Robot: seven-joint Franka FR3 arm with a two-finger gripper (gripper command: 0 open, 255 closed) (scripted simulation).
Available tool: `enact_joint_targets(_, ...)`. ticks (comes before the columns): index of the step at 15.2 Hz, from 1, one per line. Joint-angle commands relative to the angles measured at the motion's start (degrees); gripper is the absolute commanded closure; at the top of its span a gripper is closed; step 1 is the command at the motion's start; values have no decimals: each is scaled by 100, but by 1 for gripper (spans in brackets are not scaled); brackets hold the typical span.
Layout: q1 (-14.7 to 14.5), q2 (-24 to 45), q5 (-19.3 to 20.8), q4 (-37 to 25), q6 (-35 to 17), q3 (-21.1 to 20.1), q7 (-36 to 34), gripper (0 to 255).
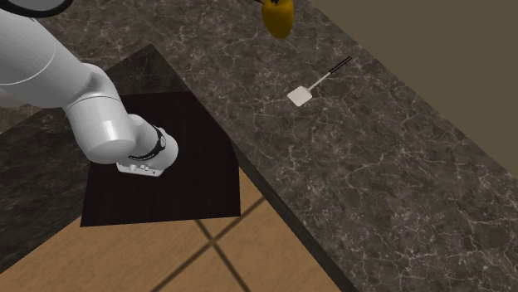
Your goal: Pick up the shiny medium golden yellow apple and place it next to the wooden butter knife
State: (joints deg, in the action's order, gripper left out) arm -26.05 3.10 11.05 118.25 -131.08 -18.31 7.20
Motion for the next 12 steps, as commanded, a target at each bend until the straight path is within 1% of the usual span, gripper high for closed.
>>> enact_joint_targets(1,-1,62,49,81,-141,5,-44,255)
enact_joint_targets(2,-2,109,85,133,-234,8,-78,255)
enact_joint_targets(10,-3,109,85,133,-234,9,-78,255)
enact_joint_targets(11,-2,109,85,133,-234,9,-77,0)
enact_joint_targets(12,-2,109,85,133,-234,9,-77,0)
